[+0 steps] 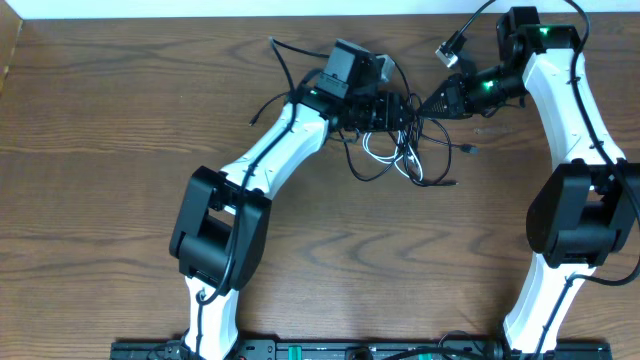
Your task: Untangle cables
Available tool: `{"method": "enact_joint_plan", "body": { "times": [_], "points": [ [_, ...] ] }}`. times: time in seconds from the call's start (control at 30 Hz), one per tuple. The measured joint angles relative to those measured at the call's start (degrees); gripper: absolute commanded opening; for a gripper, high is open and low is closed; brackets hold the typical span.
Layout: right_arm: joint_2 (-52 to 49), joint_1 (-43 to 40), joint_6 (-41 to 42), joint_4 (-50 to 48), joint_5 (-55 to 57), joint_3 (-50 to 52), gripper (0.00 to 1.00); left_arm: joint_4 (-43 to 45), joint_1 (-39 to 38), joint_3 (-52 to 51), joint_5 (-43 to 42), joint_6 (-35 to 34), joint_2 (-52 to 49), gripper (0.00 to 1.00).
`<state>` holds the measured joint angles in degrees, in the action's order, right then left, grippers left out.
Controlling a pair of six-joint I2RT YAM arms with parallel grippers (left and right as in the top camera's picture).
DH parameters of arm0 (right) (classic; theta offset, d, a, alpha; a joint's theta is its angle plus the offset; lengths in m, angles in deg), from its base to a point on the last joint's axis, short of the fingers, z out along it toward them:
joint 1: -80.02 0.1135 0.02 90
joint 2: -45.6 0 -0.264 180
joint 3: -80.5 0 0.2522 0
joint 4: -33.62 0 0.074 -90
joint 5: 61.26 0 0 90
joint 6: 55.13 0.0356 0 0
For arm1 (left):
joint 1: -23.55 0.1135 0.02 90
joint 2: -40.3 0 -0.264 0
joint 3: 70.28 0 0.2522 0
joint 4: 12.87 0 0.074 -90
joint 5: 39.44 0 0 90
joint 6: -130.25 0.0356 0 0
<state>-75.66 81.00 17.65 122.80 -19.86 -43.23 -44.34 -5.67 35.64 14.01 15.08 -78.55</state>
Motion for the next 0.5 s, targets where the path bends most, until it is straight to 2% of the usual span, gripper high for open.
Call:
{"method": "enact_joint_plan", "body": {
  "times": [0.07, 0.13, 0.2, 0.5],
  "points": [
    [0.0, 0.0, 0.1, 0.0, 0.3, 0.0, 0.01, 0.0, -0.8, 0.0, 1.0, -0.4, 0.0, 0.5],
    [0.0, 0.0, 0.5, -0.3, 1.0, 0.0, 0.01, -0.2, -1.6, 0.0, 2.4, -0.4, 0.0, 0.34],
    [0.0, 0.0, 1.7, -0.7, 2.2, 0.0, 0.01, -1.1, -2.5, 0.0, 4.6, -1.0, 0.0, 0.08],
    [0.0, 0.1, 12.9, -4.5, 14.0, 0.0, 0.01, -8.7, -2.5, -0.2, 14.9, 3.2, 0.1, 0.07]
  ]
}}
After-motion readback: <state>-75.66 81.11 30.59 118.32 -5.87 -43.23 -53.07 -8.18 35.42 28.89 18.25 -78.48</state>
